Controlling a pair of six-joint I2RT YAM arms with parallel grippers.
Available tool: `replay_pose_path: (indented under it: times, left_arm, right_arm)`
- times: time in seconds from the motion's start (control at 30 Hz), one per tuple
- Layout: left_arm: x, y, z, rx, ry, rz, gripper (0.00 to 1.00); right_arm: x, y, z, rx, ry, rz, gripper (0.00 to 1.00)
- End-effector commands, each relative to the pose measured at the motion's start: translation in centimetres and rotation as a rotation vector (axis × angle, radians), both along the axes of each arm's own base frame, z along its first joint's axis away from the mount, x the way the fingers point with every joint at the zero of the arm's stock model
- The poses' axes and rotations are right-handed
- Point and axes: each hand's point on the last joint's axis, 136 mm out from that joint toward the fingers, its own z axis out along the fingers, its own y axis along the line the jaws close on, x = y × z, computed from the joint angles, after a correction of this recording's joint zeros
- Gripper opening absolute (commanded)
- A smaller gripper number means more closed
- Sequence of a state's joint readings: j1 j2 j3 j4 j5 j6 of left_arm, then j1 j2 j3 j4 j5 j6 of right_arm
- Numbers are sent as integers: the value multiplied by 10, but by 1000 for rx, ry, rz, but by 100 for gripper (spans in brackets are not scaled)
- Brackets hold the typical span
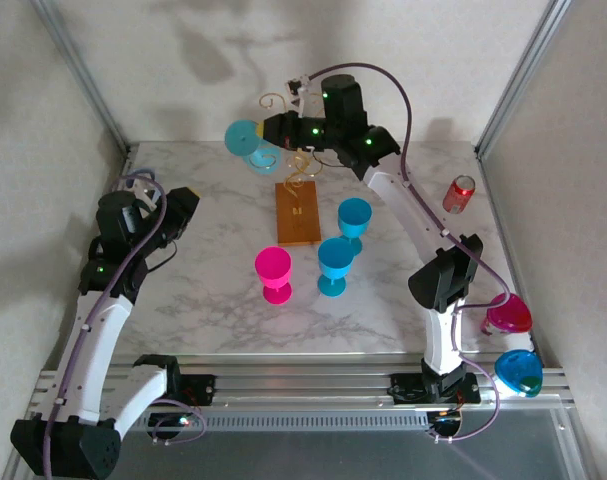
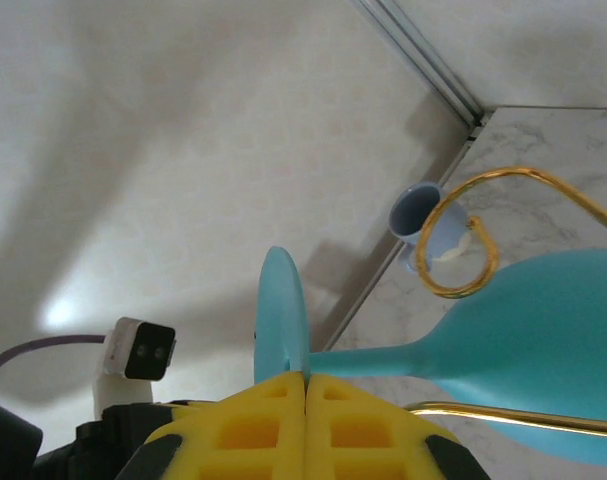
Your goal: Take the wine glass off the wine glass rack
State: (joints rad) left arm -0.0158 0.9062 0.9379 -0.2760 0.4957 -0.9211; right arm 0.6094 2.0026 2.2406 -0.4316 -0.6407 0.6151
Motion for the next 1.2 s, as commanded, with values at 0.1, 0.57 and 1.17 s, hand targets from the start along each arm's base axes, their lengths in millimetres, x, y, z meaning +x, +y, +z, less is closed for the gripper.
replay_pose_path:
  times: [0.1, 0.57, 1.17]
  left_arm:
    - [-10, 9, 11, 10, 7, 47, 31]
    - [-63, 27, -13, 139, 209, 103, 31]
    - [-117, 40, -69, 203, 416, 135, 35]
  right_arm:
    - [-27, 9, 21, 6, -73, 91, 0]
    - [-68, 34, -6, -94, -149, 209, 0]
    - [-115, 57, -70, -370, -536, 211, 0]
